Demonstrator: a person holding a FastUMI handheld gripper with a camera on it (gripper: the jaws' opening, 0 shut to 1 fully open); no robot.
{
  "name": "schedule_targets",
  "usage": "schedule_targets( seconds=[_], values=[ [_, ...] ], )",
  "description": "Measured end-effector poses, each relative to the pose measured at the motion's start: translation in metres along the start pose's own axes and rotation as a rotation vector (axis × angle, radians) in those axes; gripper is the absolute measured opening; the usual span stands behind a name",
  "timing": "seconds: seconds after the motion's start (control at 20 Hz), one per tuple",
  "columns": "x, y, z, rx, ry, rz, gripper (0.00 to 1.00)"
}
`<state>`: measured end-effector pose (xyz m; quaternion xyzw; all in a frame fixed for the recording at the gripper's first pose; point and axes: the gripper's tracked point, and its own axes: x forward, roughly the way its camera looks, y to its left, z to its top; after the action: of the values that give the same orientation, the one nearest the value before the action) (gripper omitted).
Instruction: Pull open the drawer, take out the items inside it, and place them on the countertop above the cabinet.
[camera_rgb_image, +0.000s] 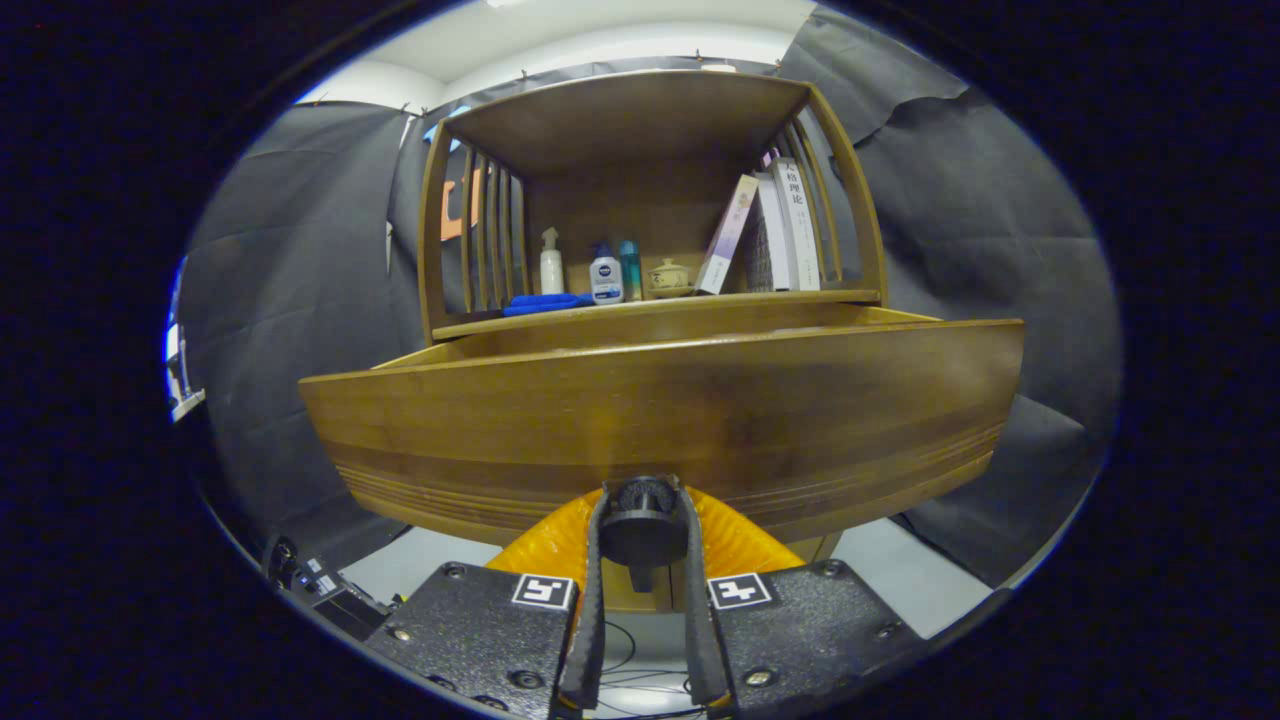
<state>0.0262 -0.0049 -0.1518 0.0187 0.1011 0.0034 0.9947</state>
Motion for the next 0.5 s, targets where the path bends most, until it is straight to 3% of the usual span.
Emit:
schedule_targets(
  seconds=[0.3,0.5],
  values=[
    [0.001,0.0,-0.002,-0.006,0.007,-0.008,0.4],
    [-0.023,-0.021,0.015,0.003,-0.013,-0.046,0.89]
  ],
)
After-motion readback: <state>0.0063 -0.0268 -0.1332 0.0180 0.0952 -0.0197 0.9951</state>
